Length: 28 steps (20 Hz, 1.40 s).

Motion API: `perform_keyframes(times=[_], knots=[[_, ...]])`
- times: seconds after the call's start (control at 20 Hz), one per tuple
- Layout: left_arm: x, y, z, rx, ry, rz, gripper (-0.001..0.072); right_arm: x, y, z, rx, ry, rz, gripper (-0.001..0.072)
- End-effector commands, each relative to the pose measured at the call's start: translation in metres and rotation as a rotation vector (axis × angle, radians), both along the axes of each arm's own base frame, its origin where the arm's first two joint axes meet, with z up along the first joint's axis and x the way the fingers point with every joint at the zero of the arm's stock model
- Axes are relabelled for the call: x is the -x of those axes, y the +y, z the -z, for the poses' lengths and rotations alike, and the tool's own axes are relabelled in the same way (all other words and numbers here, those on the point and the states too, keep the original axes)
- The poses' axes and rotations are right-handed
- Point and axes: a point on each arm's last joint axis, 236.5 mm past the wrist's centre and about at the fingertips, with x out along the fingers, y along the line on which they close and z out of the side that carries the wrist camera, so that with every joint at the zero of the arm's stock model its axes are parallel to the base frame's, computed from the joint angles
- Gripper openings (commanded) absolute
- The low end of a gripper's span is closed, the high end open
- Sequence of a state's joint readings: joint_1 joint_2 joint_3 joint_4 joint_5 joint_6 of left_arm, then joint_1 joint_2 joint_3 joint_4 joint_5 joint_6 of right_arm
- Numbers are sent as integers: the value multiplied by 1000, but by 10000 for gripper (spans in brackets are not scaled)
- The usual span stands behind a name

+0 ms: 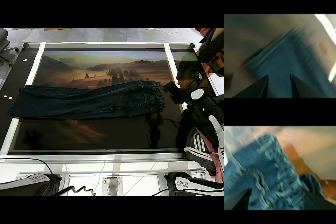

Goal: Fold the clothes and pants, and hang the long-sleeved shirts on hangers.

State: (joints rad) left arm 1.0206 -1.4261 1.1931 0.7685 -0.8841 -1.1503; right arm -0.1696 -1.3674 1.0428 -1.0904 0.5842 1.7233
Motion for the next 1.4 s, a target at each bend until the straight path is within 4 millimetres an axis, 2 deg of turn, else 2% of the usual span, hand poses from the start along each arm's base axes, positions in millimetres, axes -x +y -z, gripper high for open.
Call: perform_keyframes(times=[0.0,0.05,0.1,0.15,0.3,0.45,0.6,0.7,0.8,0.85,0.9,1.0,1.1,1.2,1.35], knots=[[52,-16,75,215,212,-32,369,21,10,14,3,99,-86,685],[50,-20,87,246,223,-25,589,25,12,16,-3,115,-94,685],[45,-23,98,282,218,-23,707,28,14,18,-8,130,-101,685],[34,-29,106,321,191,-10,713,30,16,19,-13,140,-106,686],[0,-36,120,390,60,13,707,36,20,21,-29,164,-117,685],[-22,-22,136,398,-20,-58,707,39,26,21,-63,177,-120,685],[-47,-9,129,308,-126,-54,706,45,28,24,-64,203,-136,685],[-63,-4,124,260,-174,-67,705,61,28,33,-40,275,-175,685],[-76,-4,126,200,-166,-74,662,85,32,42,-41,375,-223,686],[-81,-8,128,171,-153,-58,561,93,35,45,-50,405,-235,686],[-86,-14,129,146,-147,-32,491,100,37,49,-60,430,-238,686],[-96,-22,127,110,-141,4,485,107,36,63,-76,450,-199,686],[-103,-24,124,88,-140,9,485,95,28,78,-95,392,-73,686],[-107,-28,123,87,-142,20,486,68,23,86,-182,287,96,688],[-109,-31,123,88,-142,27,486,25,20,85,-282,137,211,689]])
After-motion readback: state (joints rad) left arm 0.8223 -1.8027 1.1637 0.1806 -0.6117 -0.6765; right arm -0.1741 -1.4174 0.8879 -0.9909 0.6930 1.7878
